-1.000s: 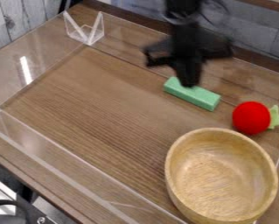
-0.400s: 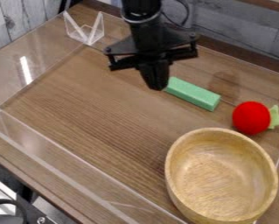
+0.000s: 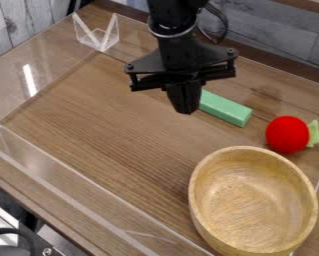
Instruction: Move the red fruit to the left
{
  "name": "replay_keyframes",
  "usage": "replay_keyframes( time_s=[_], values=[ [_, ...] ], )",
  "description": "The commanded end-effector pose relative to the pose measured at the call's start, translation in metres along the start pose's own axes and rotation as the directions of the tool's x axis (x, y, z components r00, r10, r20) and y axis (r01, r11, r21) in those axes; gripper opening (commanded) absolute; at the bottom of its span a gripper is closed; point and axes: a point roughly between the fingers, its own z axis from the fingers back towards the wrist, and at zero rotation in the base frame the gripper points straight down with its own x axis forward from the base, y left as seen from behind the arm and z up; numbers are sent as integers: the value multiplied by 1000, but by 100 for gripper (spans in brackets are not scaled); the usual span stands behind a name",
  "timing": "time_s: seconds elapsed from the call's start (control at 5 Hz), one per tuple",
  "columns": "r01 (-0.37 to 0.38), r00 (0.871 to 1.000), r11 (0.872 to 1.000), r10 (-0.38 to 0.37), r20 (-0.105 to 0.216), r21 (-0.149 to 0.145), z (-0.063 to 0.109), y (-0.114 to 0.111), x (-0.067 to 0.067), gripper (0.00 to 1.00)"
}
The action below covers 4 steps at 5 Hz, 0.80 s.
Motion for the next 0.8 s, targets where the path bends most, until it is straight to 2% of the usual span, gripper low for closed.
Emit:
replay_keyframes(
  time_s=[0.0,0.4,0.6],
  values=[
    [47,999,999,-46,26,-16,11,-7,-4,0],
    [7,999,1000,-7,35,19,-3,17,3,0],
    [4,999,1000,-5,32,26,-8,21,3,0]
  ],
)
